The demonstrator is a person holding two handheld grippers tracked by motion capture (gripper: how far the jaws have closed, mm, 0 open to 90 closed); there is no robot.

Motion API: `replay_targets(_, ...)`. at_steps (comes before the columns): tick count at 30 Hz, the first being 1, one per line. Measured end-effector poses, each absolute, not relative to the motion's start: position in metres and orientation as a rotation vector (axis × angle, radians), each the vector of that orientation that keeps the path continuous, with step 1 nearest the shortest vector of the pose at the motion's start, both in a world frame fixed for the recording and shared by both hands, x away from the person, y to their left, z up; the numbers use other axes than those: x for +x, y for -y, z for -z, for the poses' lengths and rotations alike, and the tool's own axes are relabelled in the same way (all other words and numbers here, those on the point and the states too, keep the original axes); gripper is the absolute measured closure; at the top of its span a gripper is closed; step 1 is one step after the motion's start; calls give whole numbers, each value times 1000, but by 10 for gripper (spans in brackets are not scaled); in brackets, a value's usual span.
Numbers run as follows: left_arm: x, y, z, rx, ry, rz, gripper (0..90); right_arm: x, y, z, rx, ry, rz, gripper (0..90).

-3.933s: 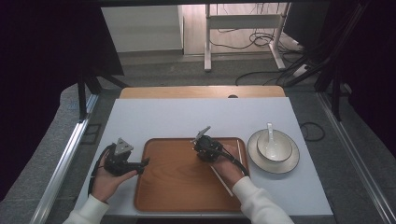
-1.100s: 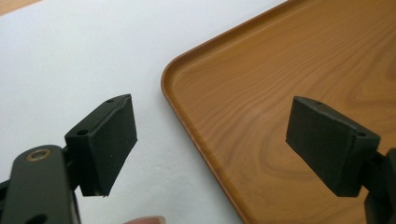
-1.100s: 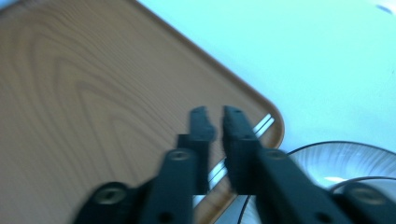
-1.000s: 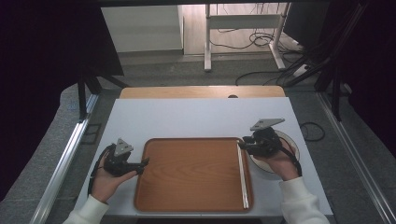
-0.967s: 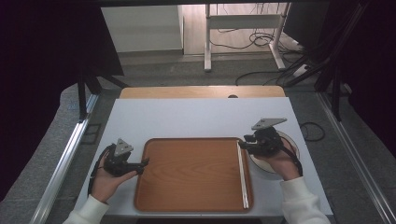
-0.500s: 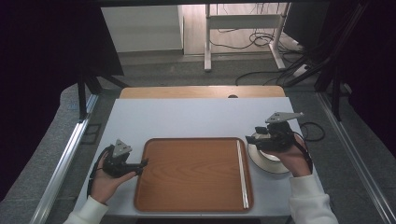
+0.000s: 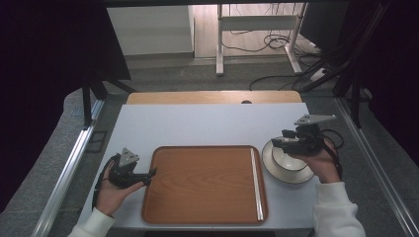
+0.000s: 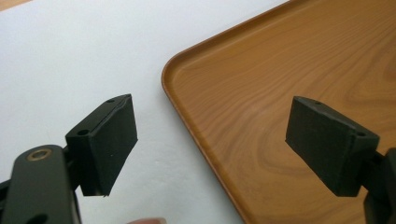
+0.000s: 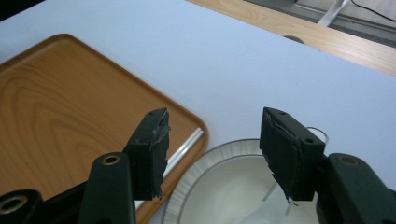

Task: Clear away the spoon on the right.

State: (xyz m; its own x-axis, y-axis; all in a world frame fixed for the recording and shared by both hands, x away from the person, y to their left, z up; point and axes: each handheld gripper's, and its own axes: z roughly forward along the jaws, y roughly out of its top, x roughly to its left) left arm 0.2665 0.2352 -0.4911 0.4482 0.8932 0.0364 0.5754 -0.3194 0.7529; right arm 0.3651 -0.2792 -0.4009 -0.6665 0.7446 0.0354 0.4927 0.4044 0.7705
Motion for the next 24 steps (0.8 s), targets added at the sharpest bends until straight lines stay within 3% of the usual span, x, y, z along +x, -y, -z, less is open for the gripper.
replay_targets(24,265,-234,490,1999,-1215,-549,154,416,314,421,1245,-2304,-1077,436)
